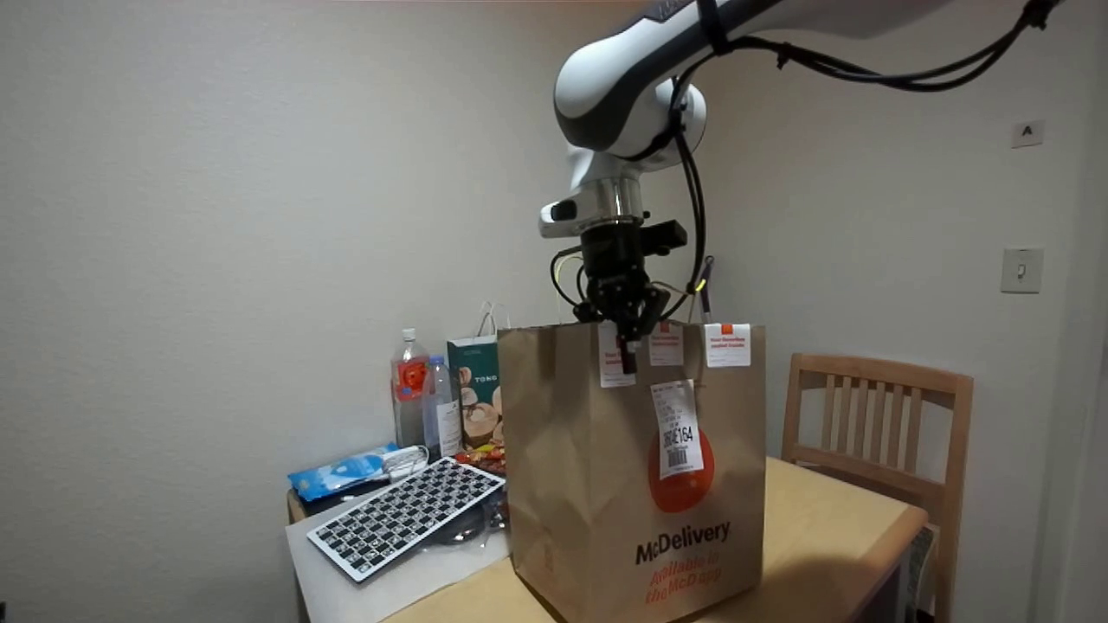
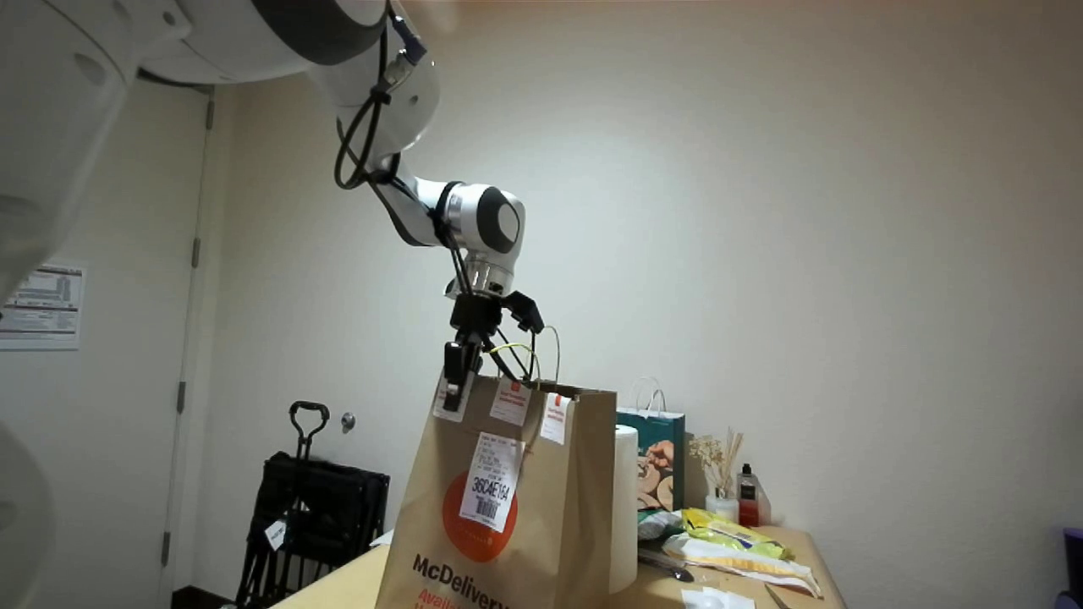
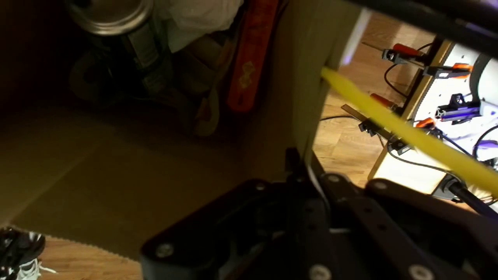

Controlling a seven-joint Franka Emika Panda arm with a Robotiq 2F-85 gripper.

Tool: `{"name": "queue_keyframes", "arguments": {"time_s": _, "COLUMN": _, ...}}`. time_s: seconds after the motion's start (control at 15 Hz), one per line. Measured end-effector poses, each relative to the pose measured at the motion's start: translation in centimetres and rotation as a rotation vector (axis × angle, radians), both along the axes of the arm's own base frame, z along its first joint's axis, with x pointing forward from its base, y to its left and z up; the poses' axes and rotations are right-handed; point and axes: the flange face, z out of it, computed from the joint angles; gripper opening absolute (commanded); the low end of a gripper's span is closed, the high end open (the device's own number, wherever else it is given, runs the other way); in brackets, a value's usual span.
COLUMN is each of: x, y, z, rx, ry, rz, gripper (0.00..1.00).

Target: Turn the brown bag to the left

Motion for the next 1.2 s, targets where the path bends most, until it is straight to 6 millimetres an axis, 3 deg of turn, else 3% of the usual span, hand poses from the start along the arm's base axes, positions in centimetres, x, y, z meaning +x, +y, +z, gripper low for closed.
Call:
{"name": "queue_keyframes", "arguments": {"time_s": 0.4, "x": 0.1, "y": 0.7, "z": -0.1, "rx": -0.005, "ry": 0.0, "rz": -0.016, "gripper": 0.64}}
{"name": "queue_keyframes", "arguments": {"time_s": 0.73, "x": 0.9, "y": 1.3, "z": 2.0, "rx": -0.008, "ry": -0.06, "rz": -0.063, "gripper": 0.98}}
{"name": "queue_keyframes", "arguments": {"time_s": 1.2, "x": 1.7, "y": 2.1, "z": 7.2, "rx": 0.01, "ry": -0.242, "rz": -0.124, "gripper": 1.0}}
